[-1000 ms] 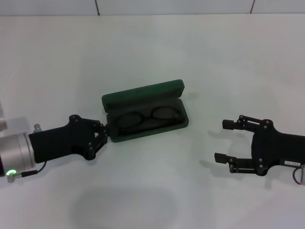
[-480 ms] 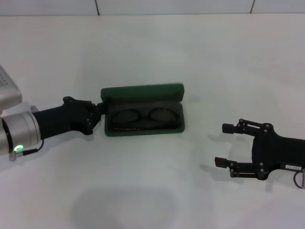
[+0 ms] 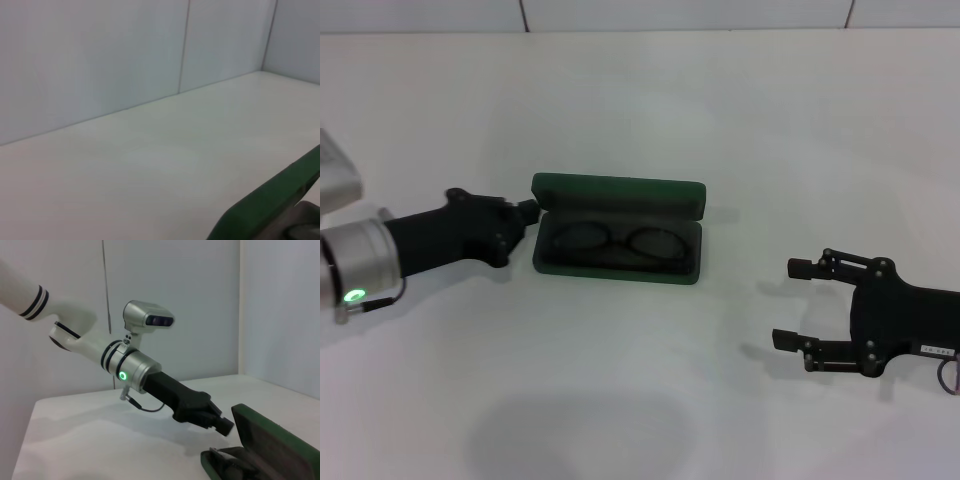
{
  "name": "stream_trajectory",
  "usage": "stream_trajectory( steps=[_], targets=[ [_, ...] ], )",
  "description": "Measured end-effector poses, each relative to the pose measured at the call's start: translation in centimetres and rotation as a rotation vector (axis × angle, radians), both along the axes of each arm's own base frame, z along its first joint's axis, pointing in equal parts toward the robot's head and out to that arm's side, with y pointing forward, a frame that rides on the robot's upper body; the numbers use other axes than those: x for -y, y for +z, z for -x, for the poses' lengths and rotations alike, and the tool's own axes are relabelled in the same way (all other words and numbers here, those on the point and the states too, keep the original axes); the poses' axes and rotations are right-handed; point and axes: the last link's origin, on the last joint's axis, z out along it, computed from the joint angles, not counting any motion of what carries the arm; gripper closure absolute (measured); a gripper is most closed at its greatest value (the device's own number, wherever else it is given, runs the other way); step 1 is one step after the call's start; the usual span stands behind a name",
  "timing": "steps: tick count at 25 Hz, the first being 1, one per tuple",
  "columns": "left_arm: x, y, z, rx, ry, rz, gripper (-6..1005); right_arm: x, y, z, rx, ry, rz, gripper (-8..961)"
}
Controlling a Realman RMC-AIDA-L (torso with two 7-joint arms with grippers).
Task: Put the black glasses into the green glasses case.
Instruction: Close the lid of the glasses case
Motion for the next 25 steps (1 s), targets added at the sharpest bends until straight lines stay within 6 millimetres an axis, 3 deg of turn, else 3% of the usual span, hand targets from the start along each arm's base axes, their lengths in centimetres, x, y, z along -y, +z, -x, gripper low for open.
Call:
stream_trajectory(
  steps=[8,14,20,25],
  targets=[
    [0.3,3.3,0.2,0.118,0.096,-0.003,1000,-0.1,0.1,-0.2,0.008,0.001,-0.014,148],
    [-0.1,6.4,-2.1,0.295,0.267,0.126,1000,-0.3,0.0,-0.2,0.013,-0.007,-0.025,148],
    [-1.5,7.0,-5.9,0.256,0.321,0.121,1000,-0.4,-0.4,-0.4,0.030,-0.022,-0.032,148],
    [-3.4,4.8,-8.8,0.202,0.396,0.072,1000,-0.5,-0.4,-0.4,0.029,-0.028,-0.038,148]
  ],
)
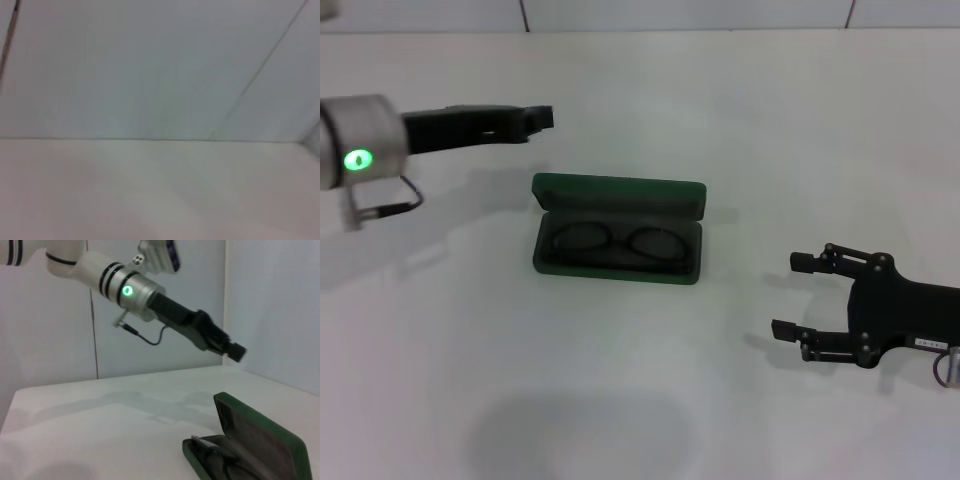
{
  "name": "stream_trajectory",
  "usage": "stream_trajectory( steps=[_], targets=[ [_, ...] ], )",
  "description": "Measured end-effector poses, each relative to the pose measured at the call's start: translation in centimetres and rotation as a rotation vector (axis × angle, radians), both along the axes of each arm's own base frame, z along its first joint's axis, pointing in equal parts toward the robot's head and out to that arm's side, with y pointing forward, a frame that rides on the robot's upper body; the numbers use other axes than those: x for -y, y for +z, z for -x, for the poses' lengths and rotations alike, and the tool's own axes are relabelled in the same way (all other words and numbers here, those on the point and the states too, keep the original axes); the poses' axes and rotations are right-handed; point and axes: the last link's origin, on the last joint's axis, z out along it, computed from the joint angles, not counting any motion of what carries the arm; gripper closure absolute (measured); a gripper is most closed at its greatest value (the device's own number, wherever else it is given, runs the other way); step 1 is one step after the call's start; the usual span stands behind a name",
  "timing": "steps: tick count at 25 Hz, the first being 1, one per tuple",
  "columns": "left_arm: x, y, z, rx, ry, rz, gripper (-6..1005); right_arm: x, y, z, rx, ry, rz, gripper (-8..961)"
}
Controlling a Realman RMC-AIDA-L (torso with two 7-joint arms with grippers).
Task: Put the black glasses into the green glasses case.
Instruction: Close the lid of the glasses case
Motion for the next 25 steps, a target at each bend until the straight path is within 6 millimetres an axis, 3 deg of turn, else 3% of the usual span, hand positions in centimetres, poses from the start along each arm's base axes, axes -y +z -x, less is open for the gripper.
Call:
stream_trajectory(
  steps=[6,14,25],
  targets=[
    [-1.1,-3.3,-2.8,-0.139,0.022,-0.073,1000,-0.1,0.0,-0.1,0.004,-0.002,-0.002,148],
    [-1.4,-6.2,-4.4,-0.179,0.089,-0.103,1000,-0.2,0.0,-0.2,0.013,-0.008,-0.010,148],
    [-1.7,-8.1,-3.3,-0.181,0.151,-0.093,1000,-0.2,0.0,-0.2,0.016,-0.008,-0.009,148]
  ],
)
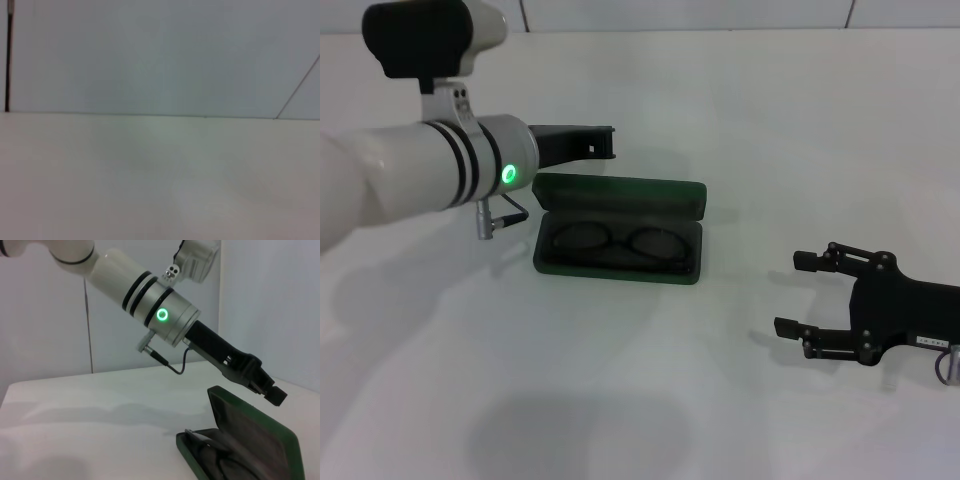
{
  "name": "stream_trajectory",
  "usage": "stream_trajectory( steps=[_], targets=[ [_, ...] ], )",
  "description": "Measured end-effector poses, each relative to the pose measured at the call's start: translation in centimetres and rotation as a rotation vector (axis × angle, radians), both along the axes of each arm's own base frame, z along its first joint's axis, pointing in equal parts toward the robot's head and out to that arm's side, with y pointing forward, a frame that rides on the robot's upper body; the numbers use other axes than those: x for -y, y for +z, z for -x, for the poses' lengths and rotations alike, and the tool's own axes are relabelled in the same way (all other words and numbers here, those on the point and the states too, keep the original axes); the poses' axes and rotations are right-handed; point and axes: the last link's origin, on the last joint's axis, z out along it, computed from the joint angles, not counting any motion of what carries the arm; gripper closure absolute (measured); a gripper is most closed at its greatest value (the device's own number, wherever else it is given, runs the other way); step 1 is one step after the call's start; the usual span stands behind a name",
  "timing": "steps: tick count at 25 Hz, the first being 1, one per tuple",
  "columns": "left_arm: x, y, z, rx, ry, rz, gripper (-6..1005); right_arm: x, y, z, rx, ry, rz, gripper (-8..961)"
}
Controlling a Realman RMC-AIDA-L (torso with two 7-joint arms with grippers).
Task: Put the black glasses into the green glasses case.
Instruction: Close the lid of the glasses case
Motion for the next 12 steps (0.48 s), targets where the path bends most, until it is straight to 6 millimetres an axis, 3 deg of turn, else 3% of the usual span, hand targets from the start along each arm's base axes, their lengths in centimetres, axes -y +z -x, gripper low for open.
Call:
stream_trajectory(
  steps=[12],
  targets=[
    [0.71,-1.20,0.70,-0.009,-0.013,-0.027,1000,-0.06,0.00,-0.13,0.008,-0.004,-0.003,148]
  ],
)
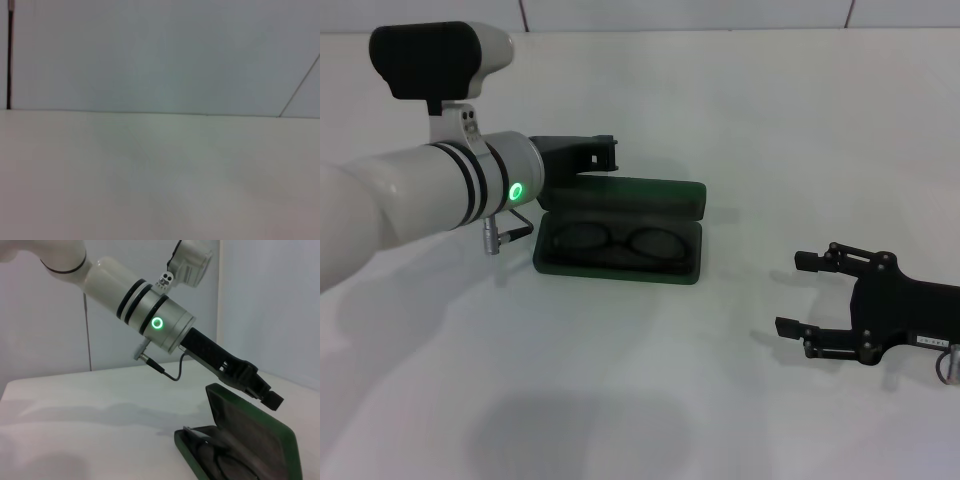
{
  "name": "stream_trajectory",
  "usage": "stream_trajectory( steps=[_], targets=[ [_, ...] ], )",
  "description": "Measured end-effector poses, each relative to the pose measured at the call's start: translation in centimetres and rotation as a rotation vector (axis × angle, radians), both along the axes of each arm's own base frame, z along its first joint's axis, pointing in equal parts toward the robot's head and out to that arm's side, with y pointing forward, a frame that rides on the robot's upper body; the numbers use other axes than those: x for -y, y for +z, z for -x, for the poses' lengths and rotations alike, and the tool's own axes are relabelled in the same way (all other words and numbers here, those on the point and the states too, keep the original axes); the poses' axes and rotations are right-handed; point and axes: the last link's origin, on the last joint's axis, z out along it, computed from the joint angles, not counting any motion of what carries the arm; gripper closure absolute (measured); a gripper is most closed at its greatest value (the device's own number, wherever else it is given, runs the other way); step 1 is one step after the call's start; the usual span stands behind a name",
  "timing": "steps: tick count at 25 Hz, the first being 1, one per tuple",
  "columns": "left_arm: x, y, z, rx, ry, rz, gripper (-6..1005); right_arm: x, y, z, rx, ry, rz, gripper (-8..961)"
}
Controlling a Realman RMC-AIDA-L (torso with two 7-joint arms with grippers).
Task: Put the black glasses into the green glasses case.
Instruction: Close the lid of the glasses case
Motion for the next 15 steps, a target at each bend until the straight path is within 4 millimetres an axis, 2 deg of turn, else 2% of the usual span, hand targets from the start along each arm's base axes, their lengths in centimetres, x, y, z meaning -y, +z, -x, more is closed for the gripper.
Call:
stream_trajectory(
  steps=[15],
  targets=[
    [1.03,-0.88,0.46,-0.017,-0.006,0.031,1000,-0.08,-0.03,-0.03,0.005,-0.002,-0.002,148]
  ],
)
